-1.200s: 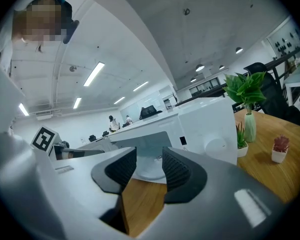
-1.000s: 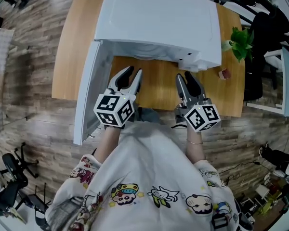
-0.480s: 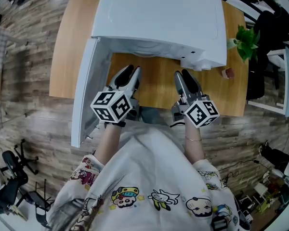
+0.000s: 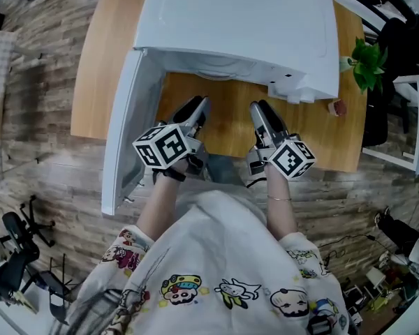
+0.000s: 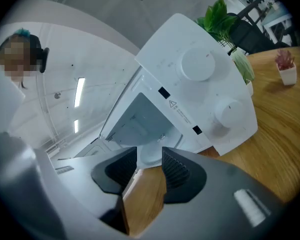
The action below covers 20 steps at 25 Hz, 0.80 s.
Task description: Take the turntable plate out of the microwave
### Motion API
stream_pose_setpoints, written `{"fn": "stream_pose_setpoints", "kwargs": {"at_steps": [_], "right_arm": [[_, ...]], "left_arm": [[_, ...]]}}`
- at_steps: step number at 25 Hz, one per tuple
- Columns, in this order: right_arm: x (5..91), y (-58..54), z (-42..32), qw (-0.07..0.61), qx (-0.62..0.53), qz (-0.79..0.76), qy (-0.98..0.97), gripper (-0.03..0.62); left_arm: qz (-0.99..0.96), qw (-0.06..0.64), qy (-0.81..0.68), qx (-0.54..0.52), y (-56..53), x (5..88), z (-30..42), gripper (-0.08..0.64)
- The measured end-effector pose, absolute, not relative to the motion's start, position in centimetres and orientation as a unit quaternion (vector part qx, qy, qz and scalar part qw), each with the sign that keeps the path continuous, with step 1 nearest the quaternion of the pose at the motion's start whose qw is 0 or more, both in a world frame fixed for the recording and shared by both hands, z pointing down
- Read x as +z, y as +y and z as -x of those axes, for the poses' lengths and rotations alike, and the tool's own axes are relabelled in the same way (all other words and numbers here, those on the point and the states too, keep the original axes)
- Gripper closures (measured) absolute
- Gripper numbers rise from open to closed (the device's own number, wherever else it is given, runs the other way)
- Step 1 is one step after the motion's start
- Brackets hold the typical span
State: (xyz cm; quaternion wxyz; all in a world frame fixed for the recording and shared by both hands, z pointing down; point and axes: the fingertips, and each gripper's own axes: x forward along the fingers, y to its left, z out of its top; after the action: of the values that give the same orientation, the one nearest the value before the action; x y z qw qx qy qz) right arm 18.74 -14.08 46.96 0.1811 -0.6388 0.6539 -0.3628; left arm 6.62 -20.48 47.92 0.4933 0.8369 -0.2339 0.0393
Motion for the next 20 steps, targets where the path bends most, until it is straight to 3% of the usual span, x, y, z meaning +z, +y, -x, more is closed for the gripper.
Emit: {"fn": "stream_pose_setpoints", "kwargs": {"at_steps": [20], "right_arm": [[50.3, -17.5, -18.2, 0.333, -0.446, 0.544, 0.628, 0.442]], "left_arm": [[-0.751, 0.599, -0.262, -0.090, -22.9, 51.6, -7.2, 0.442]]}}
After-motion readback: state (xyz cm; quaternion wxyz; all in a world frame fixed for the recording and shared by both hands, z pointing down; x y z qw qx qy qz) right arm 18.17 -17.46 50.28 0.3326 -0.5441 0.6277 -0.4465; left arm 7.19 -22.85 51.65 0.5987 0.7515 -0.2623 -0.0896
